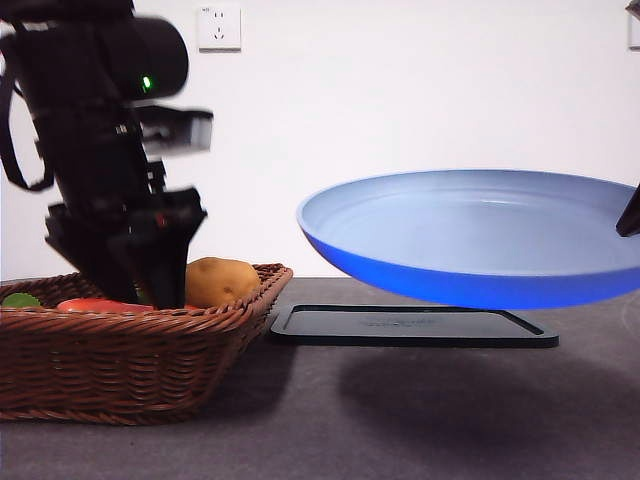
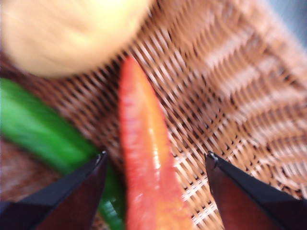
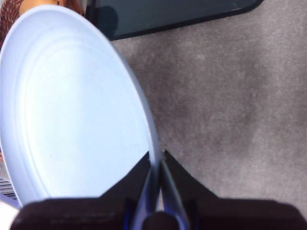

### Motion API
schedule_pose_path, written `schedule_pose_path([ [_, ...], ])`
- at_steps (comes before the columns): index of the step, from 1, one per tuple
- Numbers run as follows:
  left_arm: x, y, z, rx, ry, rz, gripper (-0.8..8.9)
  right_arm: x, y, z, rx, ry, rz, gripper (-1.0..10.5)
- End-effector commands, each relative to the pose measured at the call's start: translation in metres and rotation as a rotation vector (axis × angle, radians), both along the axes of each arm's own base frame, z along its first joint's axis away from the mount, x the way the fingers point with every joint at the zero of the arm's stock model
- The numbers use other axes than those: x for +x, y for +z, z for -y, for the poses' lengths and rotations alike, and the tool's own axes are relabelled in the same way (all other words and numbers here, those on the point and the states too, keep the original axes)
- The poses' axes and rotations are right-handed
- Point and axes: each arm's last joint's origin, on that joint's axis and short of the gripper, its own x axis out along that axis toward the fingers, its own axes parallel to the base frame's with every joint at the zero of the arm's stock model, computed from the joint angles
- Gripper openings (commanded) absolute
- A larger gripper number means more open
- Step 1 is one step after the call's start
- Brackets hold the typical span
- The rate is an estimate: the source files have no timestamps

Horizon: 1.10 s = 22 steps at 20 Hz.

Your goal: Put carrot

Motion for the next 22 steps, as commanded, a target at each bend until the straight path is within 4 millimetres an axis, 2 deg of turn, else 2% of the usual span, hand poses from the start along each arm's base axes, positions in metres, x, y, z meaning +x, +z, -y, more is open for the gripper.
schedule_pose_path([
  [1, 0.004, -0.009, 0.006, 0.026, -0.041, -0.017, 3.57, 0.001, 0.004, -0.001, 0.012, 0.002, 0.016, 0.1],
  [4, 0.004, -0.010, 0.007, 0.030, -0.045, -0.022, 3.09, 0.001, 0.004, -0.001, 0.010, 0.000, 0.017, 0.1],
  [8, 0.003, -0.010, 0.008, 0.032, -0.049, -0.026, 1.09, 0.001, 0.004, -0.001, 0.009, -0.003, 0.017, 0.1],
  [12, 0.000, -0.005, 0.006, 0.043, -0.048, -0.045, 0.87, 0.002, 0.003, -0.001, -0.007, -0.020, 0.021, 0.1],
  [15, -0.004, 0.021, 0.004, 0.053, -0.048, -0.064, 0.87, 0.002, 0.003, -0.001, -0.008, -0.020, 0.021, 0.1],
  [18, -0.007, 0.064, 0.003, 0.005, -0.052, -0.024, 0.87, 0.002, 0.003, -0.001, -0.007, -0.021, 0.017, 0.1],
  [20, -0.009, 0.094, 0.007, -0.132, -0.079, -0.013, 0.87, 0.003, 0.002, -0.001, 0.007, -0.040, -0.003, 0.1],
  [22, -0.011, 0.120, 0.016, -0.347, -0.151, -0.038, 0.87, 0.004, 0.001, -0.001, 0.028, -0.061, -0.038, 0.1],
])
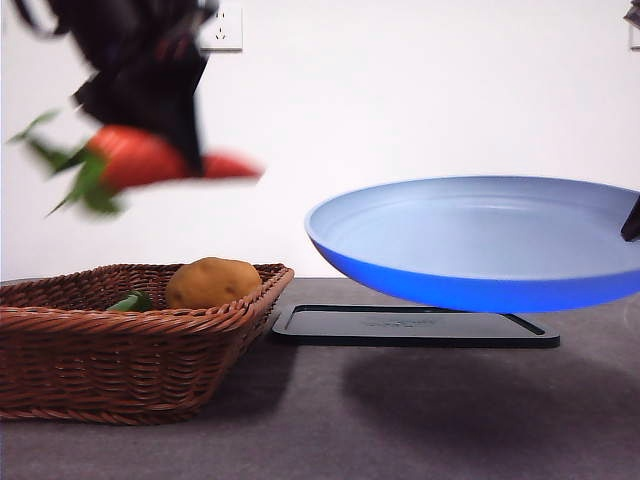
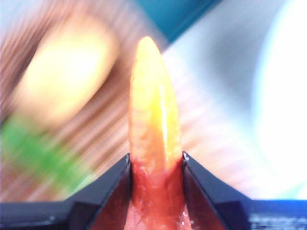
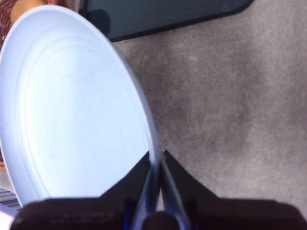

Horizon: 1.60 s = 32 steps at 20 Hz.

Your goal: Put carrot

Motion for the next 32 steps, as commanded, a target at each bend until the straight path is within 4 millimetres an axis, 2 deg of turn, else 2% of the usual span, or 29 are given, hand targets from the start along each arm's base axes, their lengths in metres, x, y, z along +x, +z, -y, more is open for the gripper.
schedule_pose_path([
  [1, 0.000, 0.022, 0.018, -0.264, -0.117, -0.058, 0.87, 0.004, 0.001, -0.002, 0.038, -0.026, -0.033, 0.1],
  [3, -0.006, 0.033, 0.039, -0.451, -0.269, -0.062, 0.87, 0.005, -0.002, -0.003, 0.035, -0.023, -0.051, 0.1],
  [4, -0.010, 0.035, 0.049, -0.484, -0.322, -0.049, 0.87, 0.005, -0.002, -0.003, 0.039, -0.018, -0.060, 0.1],
  [8, -0.033, 0.031, 0.092, -0.372, -0.368, 0.075, 0.87, 0.006, -0.004, -0.005, 0.066, 0.010, -0.085, 0.1],
  [10, -0.042, 0.021, 0.111, -0.282, -0.359, 0.124, 0.88, 0.006, -0.004, -0.005, 0.065, 0.010, -0.085, 0.1],
  [13, -0.048, -0.003, 0.137, -0.195, -0.376, 0.107, 0.88, 0.006, -0.004, -0.005, 0.065, 0.010, -0.085, 0.1],
  [17, -0.046, -0.038, 0.157, -0.128, -0.403, 0.028, 0.92, 0.006, -0.004, -0.004, 0.064, 0.010, -0.089, 0.1],
  [18, -0.047, -0.043, 0.161, -0.119, -0.409, 0.016, 1.19, 0.005, -0.005, -0.004, 0.061, 0.013, -0.091, 0.1],
  [20, -0.048, -0.047, 0.163, -0.105, -0.411, 0.012, 2.20, 0.005, -0.005, -0.004, 0.057, 0.014, -0.099, 0.1],
  [21, -0.050, -0.047, 0.165, -0.103, -0.414, 0.021, 2.35, 0.005, -0.005, -0.004, 0.057, 0.014, -0.101, 0.1],
  [26, -0.051, -0.040, 0.163, -0.136, -0.345, -0.011, 2.33, 0.004, -0.006, -0.004, 0.056, 0.012, -0.104, 0.1],
  [29, -0.057, -0.012, 0.144, -0.161, -0.328, 0.021, 2.33, 0.006, -0.010, -0.004, 0.048, 0.004, -0.138, 0.1],
  [32, -0.068, 0.026, 0.112, -0.200, -0.297, 0.070, 2.33, 0.018, -0.019, -0.004, 0.038, -0.011, -0.179, 0.1],
])
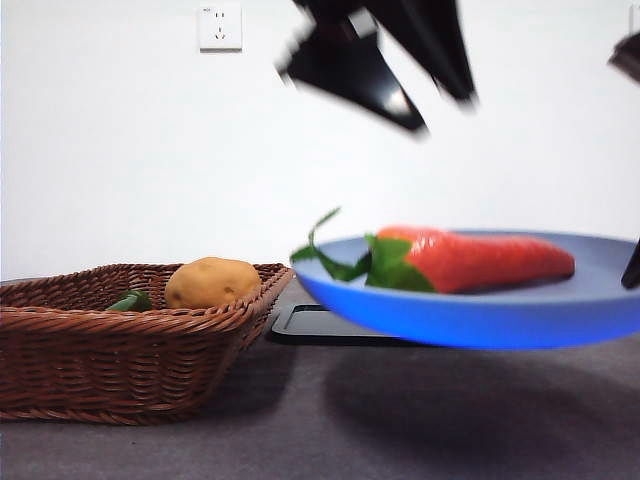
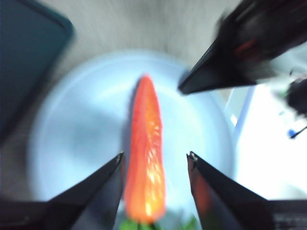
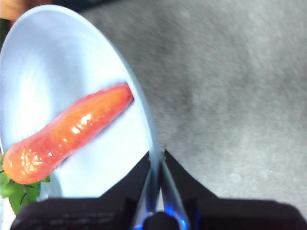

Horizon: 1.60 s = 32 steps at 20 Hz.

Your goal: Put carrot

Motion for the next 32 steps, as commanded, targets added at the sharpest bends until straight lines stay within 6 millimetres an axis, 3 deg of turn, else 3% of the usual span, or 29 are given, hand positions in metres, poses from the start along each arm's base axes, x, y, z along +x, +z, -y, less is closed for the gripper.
schedule_pose_path([
  [1, -0.010, 0.029, -0.021, -0.034, 0.031, 0.041, 2.33, 0.014, -0.004, -0.001, 0.006, -0.013, 0.005, 0.1],
  [4, -0.030, 0.063, -0.059, -0.051, 0.098, 0.116, 2.33, 0.043, -0.011, 0.000, 0.005, -0.050, 0.011, 0.1],
  [8, -0.057, 0.090, -0.093, -0.120, 0.125, 0.151, 2.33, 0.103, -0.015, 0.003, -0.010, -0.080, -0.008, 0.1],
  [13, -0.067, 0.099, -0.105, -0.151, 0.131, 0.166, 2.32, 0.188, -0.016, -0.003, -0.014, -0.086, -0.020, 0.1],
  [17, -0.066, 0.099, -0.106, -0.133, 0.158, 0.185, 2.32, 0.230, -0.025, -0.008, -0.019, -0.086, -0.051, 0.1],
  [22, -0.065, 0.100, -0.105, -0.135, 0.173, 0.204, 2.32, 0.237, -0.031, -0.007, -0.046, -0.102, -0.053, 0.3],
  [27, -0.064, 0.102, -0.104, -0.155, 0.173, 0.217, 2.32, 0.236, -0.031, -0.007, -0.052, -0.103, -0.067, 2.1],
  [32, -0.060, 0.104, -0.102, -0.141, 0.206, 0.308, 2.32, 0.231, -0.019, 0.002, -0.053, -0.108, -0.069, 2.2],
])
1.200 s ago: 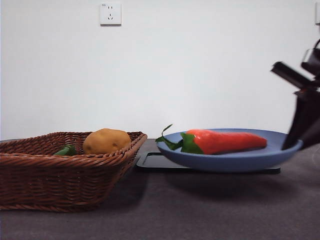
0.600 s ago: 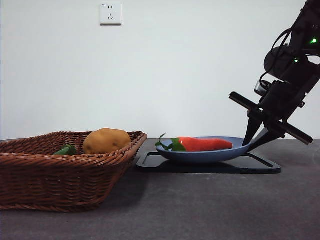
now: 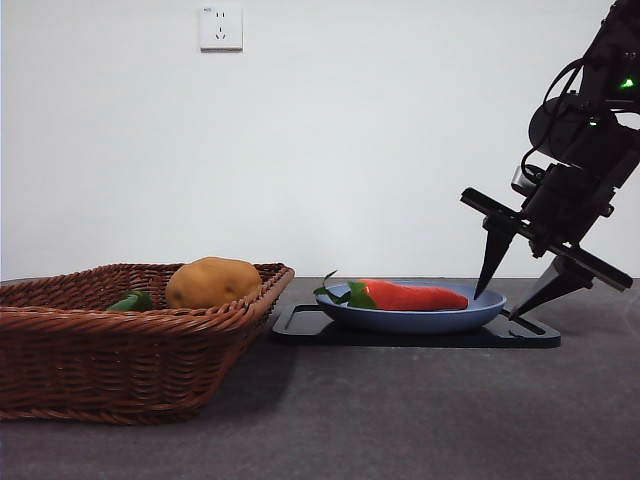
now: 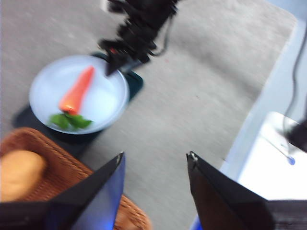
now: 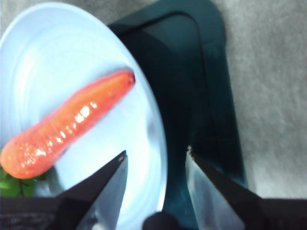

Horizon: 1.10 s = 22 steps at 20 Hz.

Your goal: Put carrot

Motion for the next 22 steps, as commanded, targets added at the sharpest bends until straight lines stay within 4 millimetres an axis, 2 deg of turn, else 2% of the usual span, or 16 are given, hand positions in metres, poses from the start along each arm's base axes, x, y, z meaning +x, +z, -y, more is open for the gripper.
schedule_pose_path([
  [1, 0.006, 0.005, 0.006, 0.019, 0.031, 0.106, 2.32, -0.004, 0.020, 0.008, -0.017, 0.018, 0.026, 2.2],
  [5, 0.026, 0.009, 0.020, 0.012, 0.131, 0.278, 2.32, -0.036, 0.069, 0.020, -0.065, 0.079, 0.054, 2.0],
  [8, 0.050, 0.002, 0.031, 0.021, 0.174, 0.322, 2.27, -0.072, 0.109, 0.019, -0.102, 0.164, 0.092, 0.7],
  [9, 0.058, -0.003, 0.033, 0.036, 0.186, 0.312, 1.98, -0.083, 0.119, 0.017, -0.115, 0.192, 0.098, 0.5],
  [11, 0.073, -0.018, 0.032, 0.111, 0.213, 0.256, 0.49, -0.110, 0.139, 0.008, -0.188, 0.238, 0.110, 0.0],
  [12, 0.080, -0.027, 0.029, 0.171, 0.221, 0.217, 0.02, -0.125, 0.149, 0.003, -0.242, 0.245, 0.123, 0.0],
  [14, 0.089, -0.041, 0.019, 0.266, 0.250, 0.134, 0.07, -0.148, 0.166, -0.007, -0.319, 0.265, 0.184, 0.0],
  [17, 0.096, -0.047, -0.008, 0.346, 0.317, 0.038, 0.07, -0.180, 0.189, -0.021, -0.359, 0.305, 0.309, 0.0],
  [20, 0.094, -0.042, -0.035, 0.292, 0.309, -0.051, 0.07, -0.207, 0.204, -0.030, -0.432, 0.309, 0.430, 0.0],
  [22, 0.082, -0.038, -0.051, 0.191, 0.247, -0.081, 0.07, -0.224, 0.208, -0.034, -0.452, 0.290, 0.558, 0.0],
])
